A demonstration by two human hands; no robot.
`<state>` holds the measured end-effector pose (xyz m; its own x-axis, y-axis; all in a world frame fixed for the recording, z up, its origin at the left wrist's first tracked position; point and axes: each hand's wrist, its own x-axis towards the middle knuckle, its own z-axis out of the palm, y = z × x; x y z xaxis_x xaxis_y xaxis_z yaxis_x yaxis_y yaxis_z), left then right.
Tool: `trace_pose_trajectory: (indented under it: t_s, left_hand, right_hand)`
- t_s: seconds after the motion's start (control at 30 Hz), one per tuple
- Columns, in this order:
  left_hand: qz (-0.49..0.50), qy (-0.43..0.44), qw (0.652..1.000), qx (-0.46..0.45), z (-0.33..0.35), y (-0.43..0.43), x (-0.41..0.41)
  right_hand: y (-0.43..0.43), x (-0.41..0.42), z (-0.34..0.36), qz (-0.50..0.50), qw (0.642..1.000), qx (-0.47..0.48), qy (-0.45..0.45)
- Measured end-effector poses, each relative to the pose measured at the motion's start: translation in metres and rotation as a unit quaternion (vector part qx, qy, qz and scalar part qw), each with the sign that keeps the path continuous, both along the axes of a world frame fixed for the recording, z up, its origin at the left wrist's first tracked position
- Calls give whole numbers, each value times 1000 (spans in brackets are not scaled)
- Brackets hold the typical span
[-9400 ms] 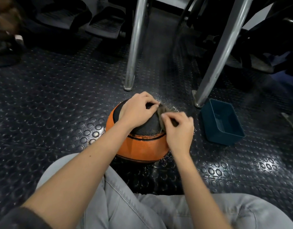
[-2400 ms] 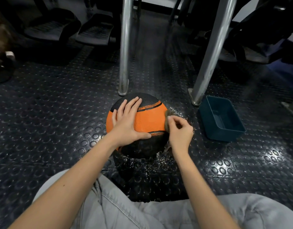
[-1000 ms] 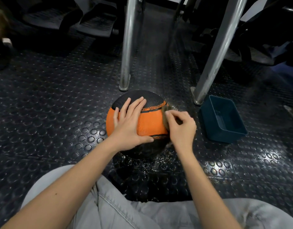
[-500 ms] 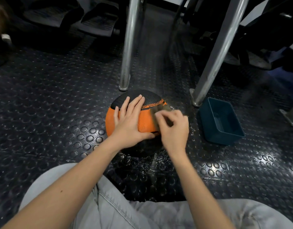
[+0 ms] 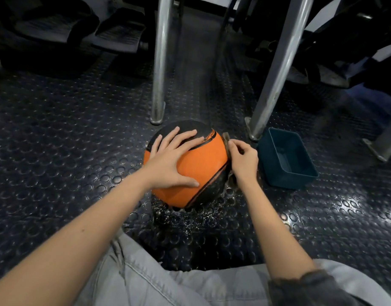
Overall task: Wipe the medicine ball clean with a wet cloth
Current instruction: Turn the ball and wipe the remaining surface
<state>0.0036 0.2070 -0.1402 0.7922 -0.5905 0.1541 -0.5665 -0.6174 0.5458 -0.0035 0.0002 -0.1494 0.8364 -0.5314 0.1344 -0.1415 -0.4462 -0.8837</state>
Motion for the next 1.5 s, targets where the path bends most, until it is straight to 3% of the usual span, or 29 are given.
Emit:
trace_pose_trajectory:
  t_s: [0.23,0.4,0.6,0.77,0.83,0.93,0.97,1.07,1.1,1.17,1.27,1.3,1.37,1.43,1.5]
  left_hand:
    - [41,-11,998,-52,-8,-6,1]
    - [42,2,997,-66,-8,-2,-2]
    - [46,10,995,-84,-10,5,-4]
    - [51,2,996,-71,-10,-1,-5]
    - [56,-6,996,-71,-12,-3,-4]
    - [51,-1,995,-90,-13,3,-3]
    - [48,3,994,-96,-13,4,-4]
    - [47,6,994,-98,-14,6,-5]
    - [47,4,994,-100,-15,6,-5]
    - [51,4,993,-106,-15,7,-2]
    - [56,9,993,-105,-14,8,0]
    - [57,9,993,-107,-14,9,0]
    - [54,7,993,-108,-15,9,-1]
    - [54,3,993,-109,-16,11,-2]
    - [53,1,993,-107,-17,12,-2]
  right_hand:
    - [24,-55,-9,91,967,-199,-129]
    - [9,-22,-15,-7,996,-58,-62]
    - [48,-66,-21,56,963,-203,-169]
    - [24,-27,-12,-44,994,-47,-82]
    - [38,-36,-11,-55,990,-99,-82]
    - [46,-63,-21,43,972,-183,-140]
    - [38,-61,-25,50,976,-171,-123]
    - [2,-43,-16,-54,997,-58,-18]
    - [-6,-40,-6,-78,995,-49,-30]
    - [-3,-41,23,-84,985,-49,-144]
    - [22,-52,32,-22,947,-117,-298]
    - [27,-54,19,22,944,-167,-285]
    - [21,-55,-23,84,962,-206,-159]
    - [4,-54,-42,21,990,-140,-22]
    - [-6,-50,-36,-54,991,-118,-15]
